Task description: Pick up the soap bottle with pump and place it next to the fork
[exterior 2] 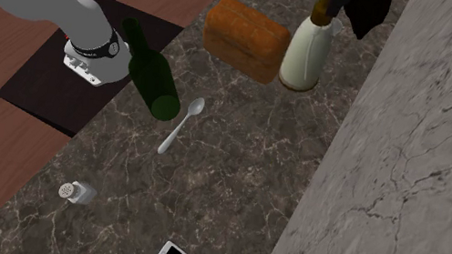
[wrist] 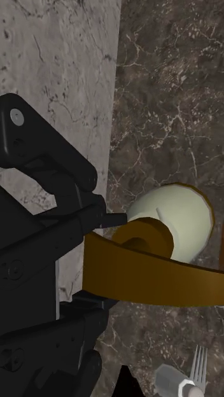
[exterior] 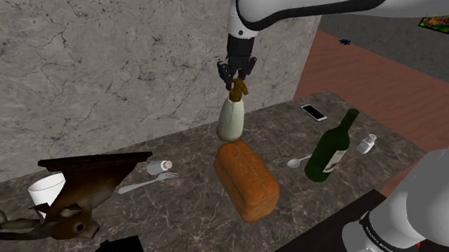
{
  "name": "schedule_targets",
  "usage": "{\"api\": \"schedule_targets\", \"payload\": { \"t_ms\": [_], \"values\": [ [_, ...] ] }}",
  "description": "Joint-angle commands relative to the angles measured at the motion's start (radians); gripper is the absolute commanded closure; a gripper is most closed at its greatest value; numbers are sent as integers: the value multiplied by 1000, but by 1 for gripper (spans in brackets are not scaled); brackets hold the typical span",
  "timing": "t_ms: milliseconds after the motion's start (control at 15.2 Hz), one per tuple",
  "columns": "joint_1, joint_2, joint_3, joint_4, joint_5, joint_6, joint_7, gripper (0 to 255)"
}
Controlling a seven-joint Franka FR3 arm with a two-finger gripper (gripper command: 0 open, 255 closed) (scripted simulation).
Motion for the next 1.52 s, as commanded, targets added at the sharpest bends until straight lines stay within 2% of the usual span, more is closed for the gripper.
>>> {"api": "schedule_targets", "payload": {
  "t_ms": [0, 462, 858, 1452],
  "values": [
    [24, -6, 22, -3, -2, -1, 48, 255],
    [108, 19, 101, 26, -16, -6, 215, 255],
    [185, 78, 165, 99, -41, -22, 360, 255],
    [185, 92, 163, -6, -45, 96, 363, 255]
  ]
}}
